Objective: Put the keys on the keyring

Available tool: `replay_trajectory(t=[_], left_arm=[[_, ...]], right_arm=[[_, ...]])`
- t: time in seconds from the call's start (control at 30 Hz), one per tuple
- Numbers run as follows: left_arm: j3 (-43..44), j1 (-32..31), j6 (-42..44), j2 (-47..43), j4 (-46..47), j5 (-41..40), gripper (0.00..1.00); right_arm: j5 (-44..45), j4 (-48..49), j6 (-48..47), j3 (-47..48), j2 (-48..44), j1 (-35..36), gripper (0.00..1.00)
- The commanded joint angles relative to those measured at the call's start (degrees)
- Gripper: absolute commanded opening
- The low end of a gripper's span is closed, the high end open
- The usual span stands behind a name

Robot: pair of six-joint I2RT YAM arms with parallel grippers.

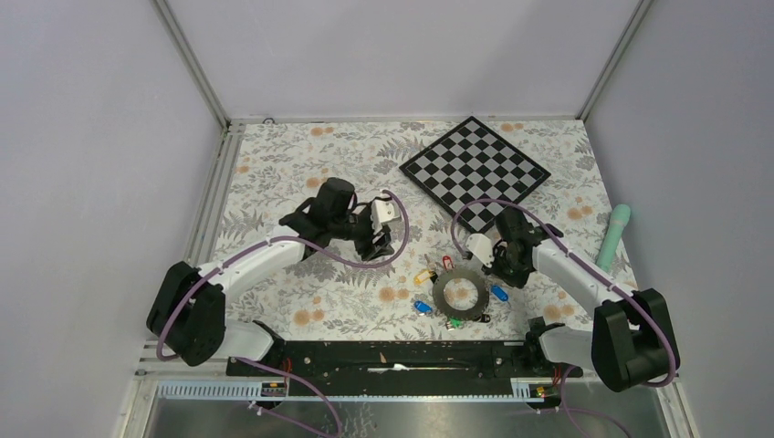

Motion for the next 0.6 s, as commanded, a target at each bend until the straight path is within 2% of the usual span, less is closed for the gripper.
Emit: replay_trajectory(t=[0.0, 0.1, 0.2, 0.27, 0.33, 0.37, 0.5, 0.57], left_arm=[[1.52, 1.00, -0.03, -2.59, -0.59, -2.20, 0.61], [1.76, 1.89, -0.65, -3.02, -0.77, -3.17, 0.65], [2.07, 4.03, -2.39, -3.73, -0.15, -4.33, 0.74], [2.44, 5.65, -4.18, -4.25, 0.48, -4.78, 0.82], [2.71, 7.42, -6.44, -5.00, 1.41, -5.42, 0.91], [2.84, 8.28, -7.40, -5.42, 1.86, -6.15, 0.94], [3.49, 12.12, -11.66, -7.15, 4.13, -10.40, 0.99], [3.93, 13.94, -13.48, -7.74, 5.23, -14.01, 0.99]], right_arm=[[3.11, -0.39, 0.39, -0.58, -0.61, -0.12, 0.19], [3.24, -1.18, 1.02, 0.37, -2.16, -0.14, 0.24], [2.64, -1.17, 2.06, 2.43, -3.87, -0.21, 0.33], [1.71, -0.69, 3.73, 4.45, -4.57, -0.22, 0.49], [0.13, -0.35, 5.34, 6.76, -4.72, -0.46, 0.58], [-0.36, 0.52, 6.49, 7.73, -4.71, -0.55, 0.68], [-0.53, 4.86, 11.09, 11.81, -4.99, -0.96, 0.98], [-0.16, 7.48, 13.67, 14.11, -5.04, -1.33, 1.00]])
